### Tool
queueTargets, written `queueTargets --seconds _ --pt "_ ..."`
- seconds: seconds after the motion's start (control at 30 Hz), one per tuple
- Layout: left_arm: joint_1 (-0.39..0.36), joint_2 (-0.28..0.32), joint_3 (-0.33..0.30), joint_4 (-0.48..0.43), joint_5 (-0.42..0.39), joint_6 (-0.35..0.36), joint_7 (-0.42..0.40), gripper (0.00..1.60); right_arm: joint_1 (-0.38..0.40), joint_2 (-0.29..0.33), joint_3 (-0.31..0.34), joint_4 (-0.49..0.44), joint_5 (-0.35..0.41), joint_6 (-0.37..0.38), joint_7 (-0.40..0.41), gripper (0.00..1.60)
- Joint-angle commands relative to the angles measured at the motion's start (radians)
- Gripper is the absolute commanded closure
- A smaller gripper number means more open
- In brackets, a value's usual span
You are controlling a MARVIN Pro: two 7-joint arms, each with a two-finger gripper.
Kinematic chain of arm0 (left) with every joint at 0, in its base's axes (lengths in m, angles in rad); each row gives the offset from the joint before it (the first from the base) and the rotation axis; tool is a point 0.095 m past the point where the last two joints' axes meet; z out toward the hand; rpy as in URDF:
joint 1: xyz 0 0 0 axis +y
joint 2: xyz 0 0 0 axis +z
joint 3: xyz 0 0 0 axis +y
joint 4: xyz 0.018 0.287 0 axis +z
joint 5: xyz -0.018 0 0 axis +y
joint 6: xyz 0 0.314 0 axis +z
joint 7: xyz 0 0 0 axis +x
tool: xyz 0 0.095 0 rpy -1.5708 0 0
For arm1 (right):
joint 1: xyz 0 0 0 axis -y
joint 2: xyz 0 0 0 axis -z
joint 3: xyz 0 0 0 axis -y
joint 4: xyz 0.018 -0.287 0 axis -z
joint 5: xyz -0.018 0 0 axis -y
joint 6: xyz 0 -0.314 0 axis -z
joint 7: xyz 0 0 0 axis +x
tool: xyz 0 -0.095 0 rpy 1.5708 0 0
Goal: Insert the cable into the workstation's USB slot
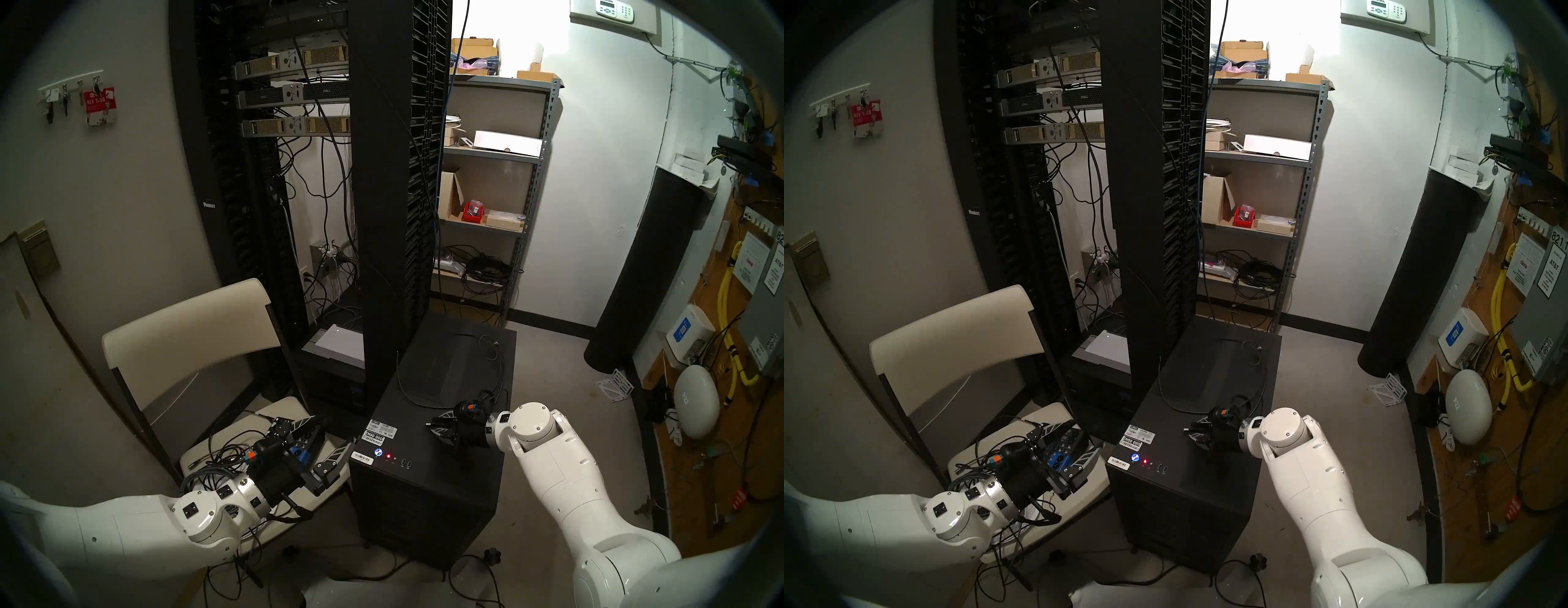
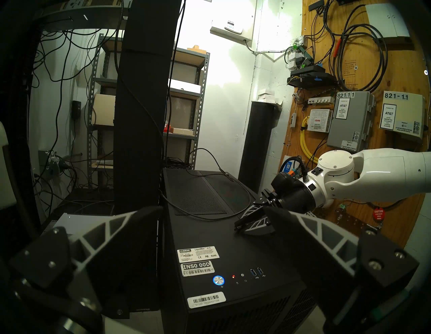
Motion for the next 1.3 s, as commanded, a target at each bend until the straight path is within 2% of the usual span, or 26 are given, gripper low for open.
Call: queueTargets --seconds 0.0,0.17,0.33,0.43,0.67,0.7,0.93,1.07,1.27 --pt "-0.005 -0.002 -0.006 -0.007 0.002 -0.005 0.002 0.0 0.01 -0.003 0.0 -0.007 -0.002 0.004 -0.005 0.86" --pt "-0.005 -0.002 -0.006 -0.007 0.002 -0.005 0.002 0.0 -0.004 -0.004 0.005 -0.019 -0.005 0.005 -0.016 0.93" --pt "-0.005 -0.002 -0.005 -0.007 0.002 -0.005 0.002 0.0 -0.033 0.003 0.017 -0.056 0.001 0.021 -0.005 1.13" --pt "-0.005 -0.002 -0.005 -0.007 0.002 -0.005 0.002 0.0 -0.054 0.003 0.027 -0.074 0.008 0.018 -0.004 1.6" --pt "-0.006 -0.002 -0.005 -0.007 0.002 -0.005 0.002 0.0 -0.096 -0.003 0.056 -0.085 0.04 -0.029 -0.016 1.6" --pt "-0.006 -0.002 -0.005 -0.007 0.002 -0.005 0.002 0.0 -0.115 -0.008 0.071 -0.086 0.059 -0.076 -0.034 1.6" --pt "-0.006 -0.002 -0.004 -0.007 0.001 -0.005 0.001 0.0 -0.182 -0.032 0.121 -0.102 0.164 -0.199 -0.079 1.6" --pt "-0.006 -0.002 -0.004 -0.007 0.001 -0.005 0.001 0.0 -0.206 -0.035 0.124 -0.098 0.218 -0.274 -0.073 1.6" --pt "-0.007 -0.002 -0.004 -0.006 0.001 -0.005 0.001 0.0 -0.24 -0.042 0.129 -0.1 0.259 -0.342 -0.095 1.6"
